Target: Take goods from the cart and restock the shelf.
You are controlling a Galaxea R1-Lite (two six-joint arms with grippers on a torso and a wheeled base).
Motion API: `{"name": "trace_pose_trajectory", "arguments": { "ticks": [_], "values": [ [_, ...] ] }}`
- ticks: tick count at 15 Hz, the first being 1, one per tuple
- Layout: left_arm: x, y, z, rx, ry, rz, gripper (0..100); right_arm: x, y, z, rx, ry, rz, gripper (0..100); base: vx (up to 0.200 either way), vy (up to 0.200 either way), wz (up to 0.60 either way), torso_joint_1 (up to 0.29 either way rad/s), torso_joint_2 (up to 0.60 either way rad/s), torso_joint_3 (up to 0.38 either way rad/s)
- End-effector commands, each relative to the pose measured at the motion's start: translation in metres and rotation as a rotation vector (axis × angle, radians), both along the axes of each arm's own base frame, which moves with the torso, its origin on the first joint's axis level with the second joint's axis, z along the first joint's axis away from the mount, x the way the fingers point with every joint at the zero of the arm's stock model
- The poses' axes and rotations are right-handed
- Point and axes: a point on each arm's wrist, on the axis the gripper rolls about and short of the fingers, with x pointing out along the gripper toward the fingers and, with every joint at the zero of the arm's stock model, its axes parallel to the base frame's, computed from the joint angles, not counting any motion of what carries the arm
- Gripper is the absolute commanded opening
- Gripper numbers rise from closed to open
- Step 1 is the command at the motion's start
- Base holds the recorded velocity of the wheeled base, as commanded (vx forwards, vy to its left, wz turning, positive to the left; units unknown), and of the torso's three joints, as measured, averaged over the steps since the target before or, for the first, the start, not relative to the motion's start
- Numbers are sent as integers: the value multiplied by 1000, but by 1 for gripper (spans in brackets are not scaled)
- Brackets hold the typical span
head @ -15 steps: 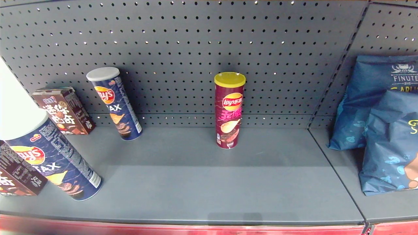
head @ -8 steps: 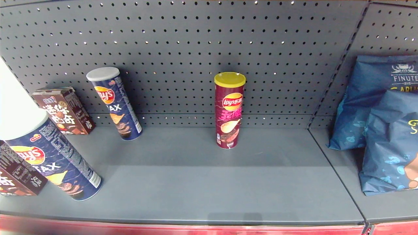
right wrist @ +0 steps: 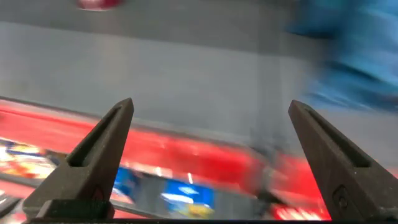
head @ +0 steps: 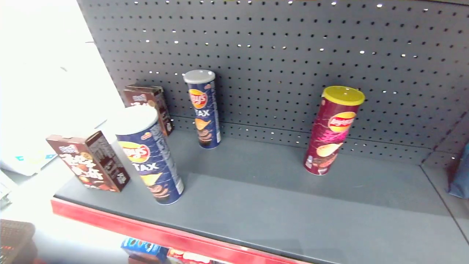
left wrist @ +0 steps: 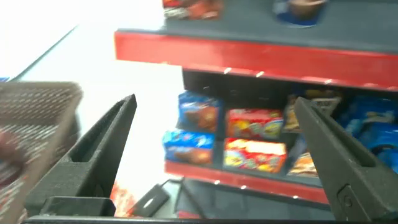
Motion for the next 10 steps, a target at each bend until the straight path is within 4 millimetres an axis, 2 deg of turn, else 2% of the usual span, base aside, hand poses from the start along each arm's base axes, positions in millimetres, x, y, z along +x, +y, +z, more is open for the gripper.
{"name": "trace_pose_trajectory", "arguments": {
  "ticks": [1,10],
  "values": [
    [0,0,0,0,2,0,100,0,0,0,0,2,-1,100,0,0,600,12,2,2],
    [0,0,0,0,3,0,100,0,0,0,0,2,-1,100,0,0,600,3,2,0]
  ]
}}
